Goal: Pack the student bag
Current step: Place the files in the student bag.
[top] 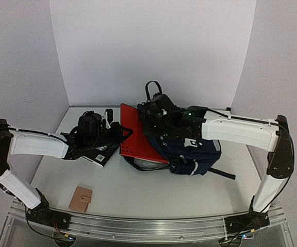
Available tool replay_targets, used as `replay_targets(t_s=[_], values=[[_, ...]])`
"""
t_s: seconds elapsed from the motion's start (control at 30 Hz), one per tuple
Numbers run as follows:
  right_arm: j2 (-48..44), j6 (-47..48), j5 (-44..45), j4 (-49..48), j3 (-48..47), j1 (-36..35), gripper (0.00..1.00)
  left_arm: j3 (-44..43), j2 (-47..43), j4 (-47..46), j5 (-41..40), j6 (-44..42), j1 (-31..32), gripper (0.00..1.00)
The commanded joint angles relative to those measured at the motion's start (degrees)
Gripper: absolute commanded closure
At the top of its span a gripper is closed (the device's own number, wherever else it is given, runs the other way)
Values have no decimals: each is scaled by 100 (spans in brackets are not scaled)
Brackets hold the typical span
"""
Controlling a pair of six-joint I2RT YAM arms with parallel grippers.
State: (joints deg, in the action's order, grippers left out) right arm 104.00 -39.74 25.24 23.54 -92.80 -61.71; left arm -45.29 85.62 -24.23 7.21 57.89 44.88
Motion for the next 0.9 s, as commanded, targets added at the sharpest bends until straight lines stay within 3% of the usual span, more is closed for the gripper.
replay_targets(t_s=[0.0, 0.1, 0.2, 0.37, 0.67, 0.77, 0.87], values=[[-186, -109, -605, -1654, -794, -420, 100, -790, 784, -658, 145, -29, 273, 100], [-288, -176, -331, -1649, -616, -421, 100, -959, 1001, -347, 265, -87, 299, 98], [-545, -408, 245, -1635, -214, -404, 100, -910, 862, 194, 94, -246, 296, 88], [-888, -820, 711, -1625, 475, -263, 100, -729, 498, 1073, -88, -465, 297, 68], [-929, -862, 626, -1568, 742, -246, 100, -628, -399, 2651, -660, -895, 295, 32], [-879, -838, 545, -1563, 743, -245, 100, -515, -644, 2816, -881, -976, 295, 26], [-803, -804, 467, -1565, 676, -245, 100, -539, -676, 3047, -916, -1006, 294, 25]])
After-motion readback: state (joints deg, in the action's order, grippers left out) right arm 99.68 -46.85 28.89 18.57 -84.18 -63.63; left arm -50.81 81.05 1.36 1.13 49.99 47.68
